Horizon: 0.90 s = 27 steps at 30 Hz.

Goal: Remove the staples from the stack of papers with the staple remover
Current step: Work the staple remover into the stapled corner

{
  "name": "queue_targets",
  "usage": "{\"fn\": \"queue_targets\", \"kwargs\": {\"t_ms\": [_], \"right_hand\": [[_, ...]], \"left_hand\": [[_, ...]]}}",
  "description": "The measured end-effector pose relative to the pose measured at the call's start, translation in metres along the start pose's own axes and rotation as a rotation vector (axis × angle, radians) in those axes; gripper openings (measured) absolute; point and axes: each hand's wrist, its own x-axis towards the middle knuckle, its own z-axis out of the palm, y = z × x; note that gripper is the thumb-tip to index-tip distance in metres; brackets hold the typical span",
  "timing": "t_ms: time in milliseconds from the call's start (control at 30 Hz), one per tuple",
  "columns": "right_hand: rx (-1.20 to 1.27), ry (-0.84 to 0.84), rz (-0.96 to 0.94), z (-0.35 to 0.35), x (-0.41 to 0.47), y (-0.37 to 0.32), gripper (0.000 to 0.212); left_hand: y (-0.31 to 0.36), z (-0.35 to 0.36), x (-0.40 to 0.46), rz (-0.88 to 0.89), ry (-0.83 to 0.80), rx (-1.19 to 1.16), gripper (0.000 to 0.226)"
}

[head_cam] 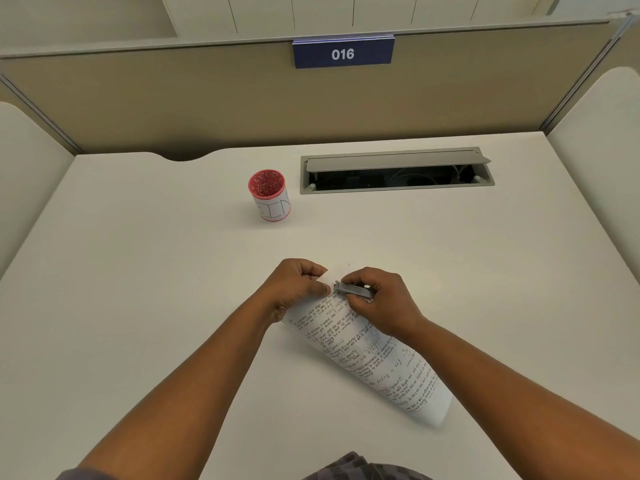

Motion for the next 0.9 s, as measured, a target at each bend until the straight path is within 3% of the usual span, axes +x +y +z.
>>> {"fn": "queue_targets", "kwargs": {"t_ms": [567,900], "right_hand": [[-0.074,-0.032,-0.117,-0.005,0.003,0.001,0.018],[-0.265,-0.061,-0.328,-0.01,0.004,-0.001,0.017]], "left_hand": [[0.005,0.006,-0.007,0.021,0.047,0.025,0.029],[0.002,0.009,-0.006,0.049,0.006,0.095,0.026]]}}
